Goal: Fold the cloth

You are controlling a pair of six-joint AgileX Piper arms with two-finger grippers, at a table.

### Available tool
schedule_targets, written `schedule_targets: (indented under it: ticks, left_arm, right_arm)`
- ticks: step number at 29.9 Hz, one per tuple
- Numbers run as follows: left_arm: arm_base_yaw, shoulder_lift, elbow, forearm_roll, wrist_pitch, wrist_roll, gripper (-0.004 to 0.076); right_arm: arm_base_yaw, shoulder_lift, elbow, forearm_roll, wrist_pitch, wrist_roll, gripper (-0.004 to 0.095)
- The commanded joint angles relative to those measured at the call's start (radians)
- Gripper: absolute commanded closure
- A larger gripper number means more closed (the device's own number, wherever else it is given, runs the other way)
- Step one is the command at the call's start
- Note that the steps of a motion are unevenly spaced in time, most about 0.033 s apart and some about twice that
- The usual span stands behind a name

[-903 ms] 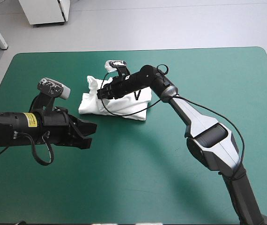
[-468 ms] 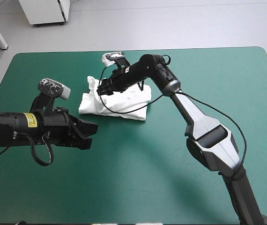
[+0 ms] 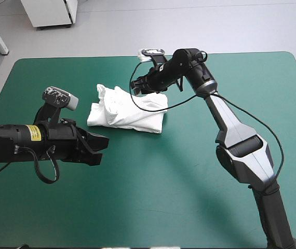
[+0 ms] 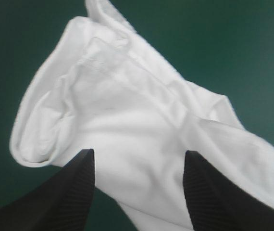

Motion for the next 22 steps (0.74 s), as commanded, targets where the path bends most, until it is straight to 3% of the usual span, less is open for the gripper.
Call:
schedule_targets:
  ticks: [1,11,22]
  left_arm:
    - [-0.003,-0.016,-0.022,-0.036,0.027,-0.002,0.0746]
    - [-0.003,-0.016,-0.022,-0.034,0.027,0.013,0.0746]
    - [-0.003,-0.016,-0.022,-0.027,0.027,0.028,0.0746]
  right_arm:
    - [-0.038,-0.099,0.032,-0.005,0.004,0.018,0.0394]
    - [-0.059,-0.189,0.396,-0.045,0.002,-0.044,0.0394]
    - [-0.055,-0.139,0.430,0.036,-0.023,-0.059,0.0395]
